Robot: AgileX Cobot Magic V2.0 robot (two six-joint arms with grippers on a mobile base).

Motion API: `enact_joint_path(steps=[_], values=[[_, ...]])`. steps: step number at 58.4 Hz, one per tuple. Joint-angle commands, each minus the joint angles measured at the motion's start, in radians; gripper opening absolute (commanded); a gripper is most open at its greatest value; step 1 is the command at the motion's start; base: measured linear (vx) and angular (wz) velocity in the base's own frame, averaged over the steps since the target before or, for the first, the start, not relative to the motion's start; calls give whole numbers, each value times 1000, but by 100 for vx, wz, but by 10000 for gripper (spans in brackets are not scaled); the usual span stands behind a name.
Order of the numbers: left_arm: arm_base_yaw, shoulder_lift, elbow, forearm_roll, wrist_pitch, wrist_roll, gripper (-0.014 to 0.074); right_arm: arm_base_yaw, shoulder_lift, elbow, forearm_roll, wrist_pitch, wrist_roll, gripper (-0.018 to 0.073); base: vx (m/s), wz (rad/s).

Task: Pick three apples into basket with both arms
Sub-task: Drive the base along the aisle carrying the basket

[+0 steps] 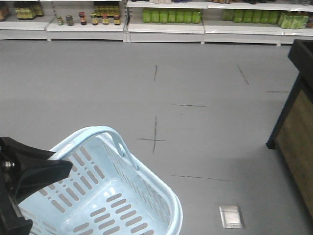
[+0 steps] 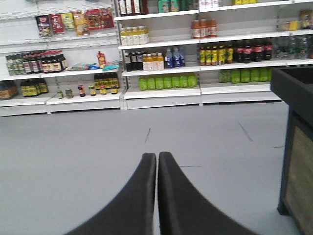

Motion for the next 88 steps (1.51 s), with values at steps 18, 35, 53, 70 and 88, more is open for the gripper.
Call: enact_joint_path(steps=[18, 35, 53, 70, 88], values=[[-5, -13, -30, -31, -85, -10, -6, -4, -12, 11, -12, -72, -2, -6, 14, 41], [-5, -13, -30, -31, -85, -10, -6, -4, -12, 11, -12, -72, -2, -6, 12, 25], [-5, -13, -30, -31, -85, -10, -6, -4, -12, 11, -12, -72, -2, -6, 13, 13], [-5, -13, -30, -31, -85, -10, -6, -4, -12, 11, -12, -72, -2, -6, 17, -6], [-5, -13, -30, -31, -85, -10, -6, -4, -12, 11, -12, -72, -2, -6, 22, -9]])
